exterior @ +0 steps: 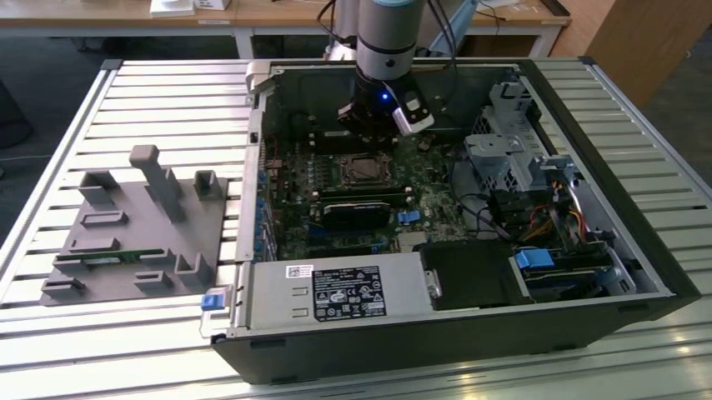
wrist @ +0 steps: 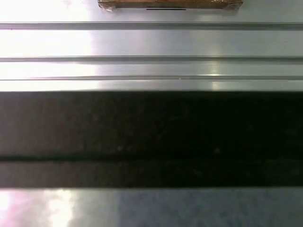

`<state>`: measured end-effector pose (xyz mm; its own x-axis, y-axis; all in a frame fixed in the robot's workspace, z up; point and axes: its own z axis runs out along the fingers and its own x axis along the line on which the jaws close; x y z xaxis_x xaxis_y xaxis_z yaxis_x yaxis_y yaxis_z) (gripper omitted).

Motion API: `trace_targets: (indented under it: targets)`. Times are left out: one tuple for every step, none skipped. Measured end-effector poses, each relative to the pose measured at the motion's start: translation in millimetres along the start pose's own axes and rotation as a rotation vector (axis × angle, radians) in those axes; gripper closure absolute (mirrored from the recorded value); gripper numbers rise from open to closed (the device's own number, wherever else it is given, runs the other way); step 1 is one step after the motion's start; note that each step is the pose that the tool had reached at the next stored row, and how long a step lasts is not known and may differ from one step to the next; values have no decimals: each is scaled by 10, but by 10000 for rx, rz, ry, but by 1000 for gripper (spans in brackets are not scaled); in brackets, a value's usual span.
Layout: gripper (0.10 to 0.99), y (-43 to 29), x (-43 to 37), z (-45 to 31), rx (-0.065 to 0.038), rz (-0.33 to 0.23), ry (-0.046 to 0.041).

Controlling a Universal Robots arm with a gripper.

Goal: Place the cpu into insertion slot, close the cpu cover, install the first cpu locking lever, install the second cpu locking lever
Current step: 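Install the first cpu locking lever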

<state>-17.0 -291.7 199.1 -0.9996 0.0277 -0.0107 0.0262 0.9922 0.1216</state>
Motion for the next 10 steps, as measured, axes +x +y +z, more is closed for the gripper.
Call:
trace_targets:
  targets:
    - [980, 0, 0, 0, -1, 0, -1]
    - [980, 1, -1, 1, -2, 1, -2]
    - [980, 1, -1, 1, -3, 1, -2]
    - [980, 1, -1, -1, -3, 0, -3]
    - [980, 1, -1, -3, -4, 0, -3]
    - [980, 2, -1, -5, -5, 0, -4]
    - [980, 2, -1, -9, -3, 0, -2]
    - [980, 2, -1, -13, -2, 0, -2]
    - [980, 3, -1, -15, -4, 0, -3]
    - [980, 3, -1, -16, -6, 0, -4]
